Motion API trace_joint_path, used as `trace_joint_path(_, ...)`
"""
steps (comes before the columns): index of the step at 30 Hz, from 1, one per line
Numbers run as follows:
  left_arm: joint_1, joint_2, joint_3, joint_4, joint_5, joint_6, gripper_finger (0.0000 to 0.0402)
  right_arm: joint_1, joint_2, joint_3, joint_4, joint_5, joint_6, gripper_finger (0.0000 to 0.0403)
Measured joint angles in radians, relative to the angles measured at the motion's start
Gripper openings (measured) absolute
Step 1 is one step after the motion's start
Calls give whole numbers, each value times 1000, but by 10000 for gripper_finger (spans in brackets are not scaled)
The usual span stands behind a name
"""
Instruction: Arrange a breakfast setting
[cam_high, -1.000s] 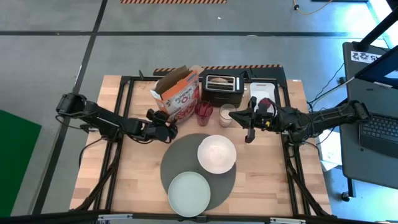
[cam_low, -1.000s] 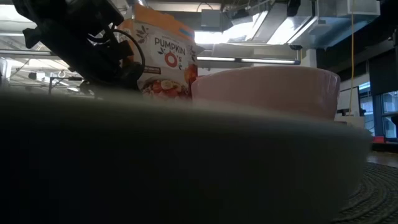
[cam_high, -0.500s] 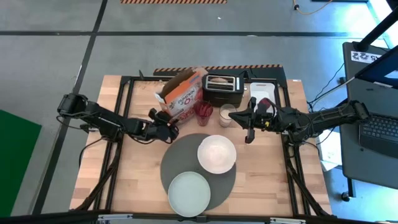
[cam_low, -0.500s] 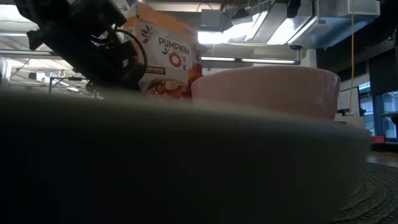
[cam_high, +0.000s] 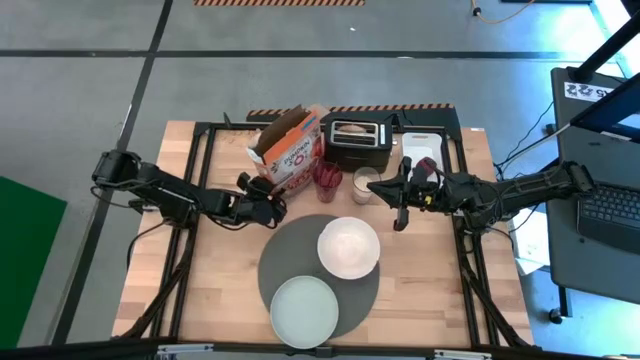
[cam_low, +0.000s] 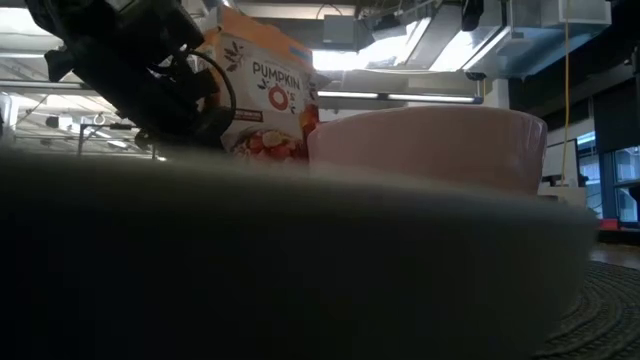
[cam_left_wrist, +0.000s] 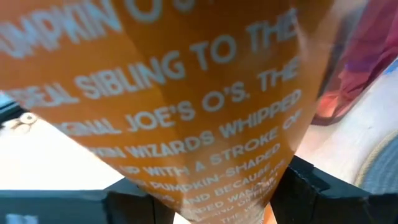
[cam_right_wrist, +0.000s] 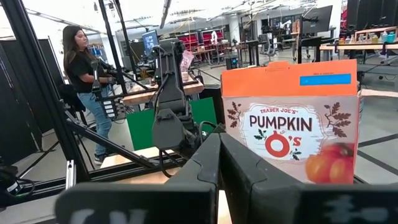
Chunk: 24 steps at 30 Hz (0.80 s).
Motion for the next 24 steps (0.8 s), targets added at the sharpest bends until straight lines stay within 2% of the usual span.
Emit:
trace_joint_path(10,-18,-58,-3,-124,-22,4,184,0,0,0,-17,0,-27,14)
trace_joint_path(17,-39,-236,-3,-327,38,-19,175,0,0,0,-19,3,-79,14)
trace_joint_path(24,-39,-423,50,-548,118,-22,173,0,0,0,-19,39,-133,14)
